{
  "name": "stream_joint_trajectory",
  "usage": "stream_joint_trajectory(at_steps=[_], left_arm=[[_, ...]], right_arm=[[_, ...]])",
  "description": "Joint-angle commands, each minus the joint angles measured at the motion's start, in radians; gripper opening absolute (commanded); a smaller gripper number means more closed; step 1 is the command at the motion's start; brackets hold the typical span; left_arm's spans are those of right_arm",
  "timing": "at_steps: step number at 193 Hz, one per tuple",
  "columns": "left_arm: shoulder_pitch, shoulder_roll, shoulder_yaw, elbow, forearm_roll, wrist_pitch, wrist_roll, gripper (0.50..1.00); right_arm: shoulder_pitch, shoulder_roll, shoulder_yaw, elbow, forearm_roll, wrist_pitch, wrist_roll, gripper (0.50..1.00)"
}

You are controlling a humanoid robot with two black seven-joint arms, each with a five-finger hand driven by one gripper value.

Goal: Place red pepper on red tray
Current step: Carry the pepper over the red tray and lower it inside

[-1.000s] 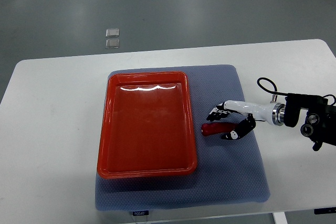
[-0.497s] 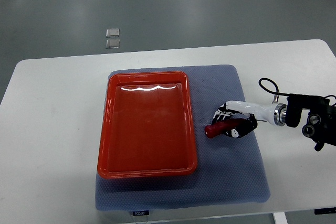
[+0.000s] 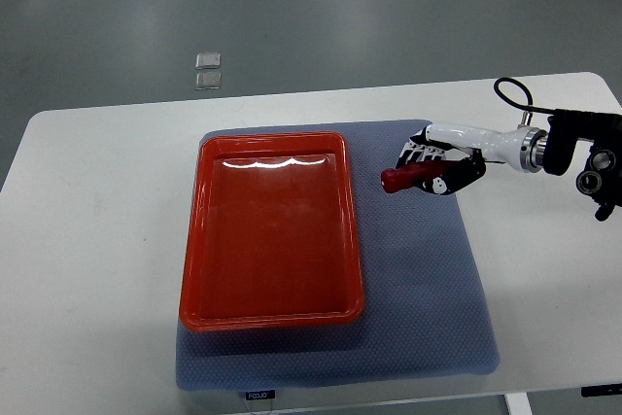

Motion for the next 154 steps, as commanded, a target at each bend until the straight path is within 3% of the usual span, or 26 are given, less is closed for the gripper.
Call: stream_joint_trajectory(at_steps=[1,71,99,154], left_arm=[[0.000,0.000,0.000,-0.002,0.002,0.000,0.000,1.000],[-0.011,0.000,0.000,-0.002,0.003,0.000,0.000,1.000],[-0.011,0.000,0.002,-0.008,0.006,0.000,0.000,1.000],[-0.011,0.000,0.002,-0.008,0.006,0.000,0.000,1.000]], right_arm=[[0.024,0.025,-0.003,-0.008,0.016,-0.007,0.001,0.500],[0.065,0.303,-0.024,-0.172,0.046,-0.015,0.003,0.500],[0.059,0.428,-0.044,-0.251,0.044,-0.051,0.004,0.500],[0.034,0.566,-0.101,-0.340,0.039,-0.073,0.016,0.500]])
